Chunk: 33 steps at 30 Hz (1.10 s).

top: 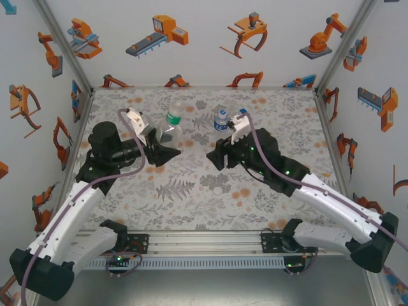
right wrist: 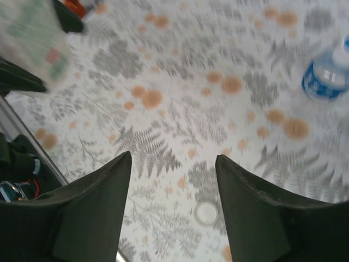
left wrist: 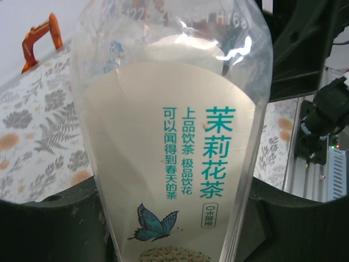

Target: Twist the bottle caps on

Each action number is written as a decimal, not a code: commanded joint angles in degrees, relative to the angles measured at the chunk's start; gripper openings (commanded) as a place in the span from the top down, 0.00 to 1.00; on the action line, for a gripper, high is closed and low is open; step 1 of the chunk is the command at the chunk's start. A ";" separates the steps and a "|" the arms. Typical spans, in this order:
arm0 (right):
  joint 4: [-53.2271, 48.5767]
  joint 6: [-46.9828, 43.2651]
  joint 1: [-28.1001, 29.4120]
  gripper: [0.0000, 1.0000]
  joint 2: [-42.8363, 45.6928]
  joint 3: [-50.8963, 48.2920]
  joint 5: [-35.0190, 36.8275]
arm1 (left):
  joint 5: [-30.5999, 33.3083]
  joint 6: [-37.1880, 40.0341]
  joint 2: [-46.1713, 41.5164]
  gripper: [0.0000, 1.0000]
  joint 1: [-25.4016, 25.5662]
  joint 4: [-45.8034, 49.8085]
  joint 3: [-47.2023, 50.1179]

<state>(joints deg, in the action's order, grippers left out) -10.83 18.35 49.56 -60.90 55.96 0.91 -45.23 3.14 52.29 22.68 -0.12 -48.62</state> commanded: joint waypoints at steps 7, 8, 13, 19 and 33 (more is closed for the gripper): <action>-10.90 16.59 -0.43 0.51 -11.36 -2.95 6.40 | 1.23 7.98 -0.11 1.00 -4.80 3.23 4.07; -10.80 17.32 -0.48 0.51 -12.36 -3.44 6.15 | 2.11 8.07 -0.25 1.00 -4.81 2.87 4.84; -10.90 21.59 -0.54 0.50 -17.09 -4.55 4.29 | 5.92 8.01 -1.29 1.00 -4.75 1.53 6.71; -10.72 24.16 -0.52 0.46 -22.11 -5.19 3.25 | 9.47 10.29 -2.49 1.00 -4.76 4.08 6.74; -7.10 24.81 -0.56 0.51 -27.02 -6.22 1.03 | 10.30 10.94 -2.04 1.00 -4.79 4.63 6.43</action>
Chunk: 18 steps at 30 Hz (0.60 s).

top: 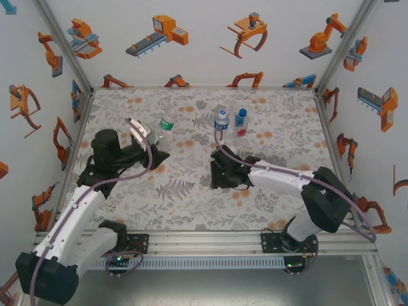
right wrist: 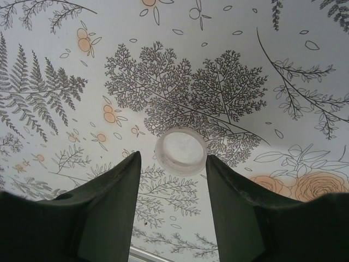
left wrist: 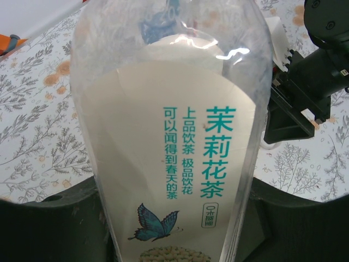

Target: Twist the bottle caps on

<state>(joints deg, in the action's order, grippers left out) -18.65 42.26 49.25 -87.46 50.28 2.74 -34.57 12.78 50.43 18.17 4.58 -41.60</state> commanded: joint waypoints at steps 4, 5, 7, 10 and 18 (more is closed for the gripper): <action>0.76 1.07 -0.25 0.52 -1.03 -0.62 -0.99 | -1.36 1.11 -0.24 1.00 -0.26 -0.65 -0.41; 0.81 1.16 -0.29 0.52 -1.17 -0.62 -1.06 | -1.34 1.11 -0.24 1.00 -0.29 -0.63 -0.41; 0.81 1.15 -0.27 0.52 -1.47 -0.64 -1.14 | -1.36 1.12 -0.24 1.00 -0.28 -0.64 -0.41; 1.07 1.16 -0.25 0.52 -1.73 -0.63 -1.63 | -1.36 1.06 -0.22 1.00 -0.32 -0.67 -0.41; 1.16 1.33 -0.22 0.52 -2.76 -0.54 -2.12 | -1.37 1.08 -0.24 1.00 -0.29 -0.64 -0.41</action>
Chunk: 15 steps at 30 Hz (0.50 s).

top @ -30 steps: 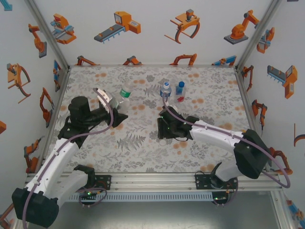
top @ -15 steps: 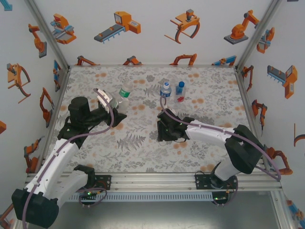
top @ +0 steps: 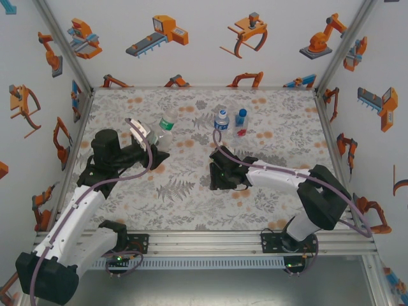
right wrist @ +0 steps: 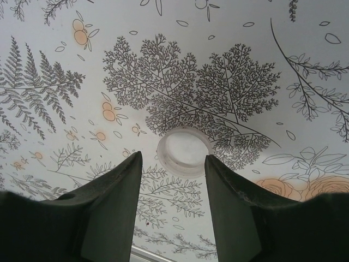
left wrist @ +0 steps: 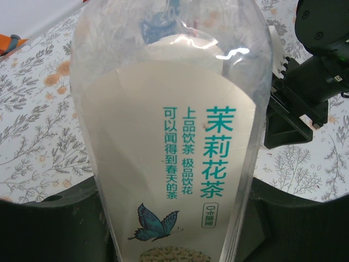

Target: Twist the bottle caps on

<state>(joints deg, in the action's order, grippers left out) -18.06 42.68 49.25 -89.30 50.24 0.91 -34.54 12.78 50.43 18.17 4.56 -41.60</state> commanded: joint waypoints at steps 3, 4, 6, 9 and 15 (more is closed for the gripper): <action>0.57 1.01 -0.28 0.52 -1.19 -0.49 -0.38 | -1.42 1.05 -0.24 1.00 -0.26 -0.60 -0.43; 0.50 1.01 -0.22 0.52 -1.30 -0.47 -0.38 | -1.40 1.01 -0.20 1.00 -0.27 -0.58 -0.49; 0.40 1.01 -0.25 0.52 -1.21 -0.42 -0.21 | -1.39 1.10 -0.25 1.00 -0.28 -0.52 -0.49; 0.15 1.01 -0.23 0.52 -0.90 -0.18 -0.28 | -1.31 1.11 -0.22 1.00 -0.25 -0.52 -0.51; -1.20 0.74 -0.26 0.52 -0.05 0.98 0.47 | -1.37 1.11 0.11 1.00 -0.26 -0.62 -0.58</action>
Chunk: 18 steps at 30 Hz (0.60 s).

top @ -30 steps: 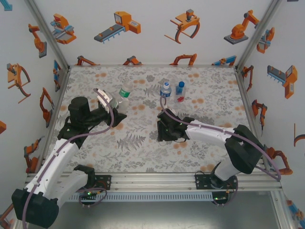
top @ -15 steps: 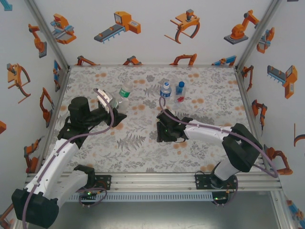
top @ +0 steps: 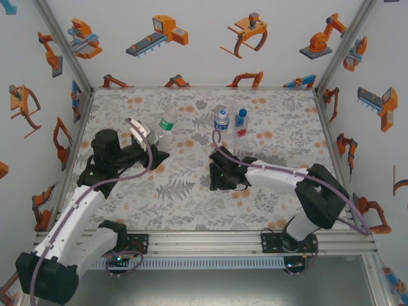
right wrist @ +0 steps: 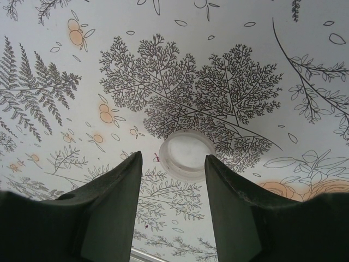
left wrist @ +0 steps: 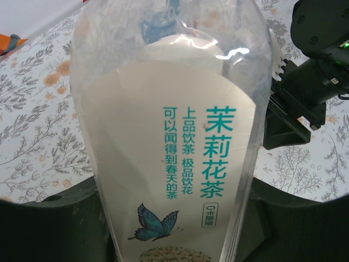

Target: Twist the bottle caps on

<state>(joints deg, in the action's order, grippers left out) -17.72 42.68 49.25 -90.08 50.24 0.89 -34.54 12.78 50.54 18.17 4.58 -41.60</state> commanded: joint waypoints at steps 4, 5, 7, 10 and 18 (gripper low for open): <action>-2.27 0.48 -0.26 0.51 1.14 1.47 0.92 | -1.33 1.11 0.20 1.00 -0.27 -0.72 -0.58; -2.31 0.40 -0.23 0.51 1.18 1.59 1.03 | -1.37 1.10 0.20 1.00 -0.25 -0.78 -0.58; -2.41 0.38 -0.22 0.51 1.30 1.67 1.18 | -1.39 1.11 0.28 1.00 -0.30 -0.72 -0.58; -2.59 0.30 -0.26 0.50 1.31 1.87 1.29 | -1.39 1.08 0.45 1.00 -0.27 -0.77 -0.74; -2.76 -0.22 -0.21 0.50 2.43 2.39 1.60 | -1.38 1.11 0.74 1.00 -0.26 -0.88 -0.76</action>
<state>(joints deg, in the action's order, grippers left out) -19.09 42.63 49.25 -89.67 50.41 1.13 -34.54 12.78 51.18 18.17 4.54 -41.60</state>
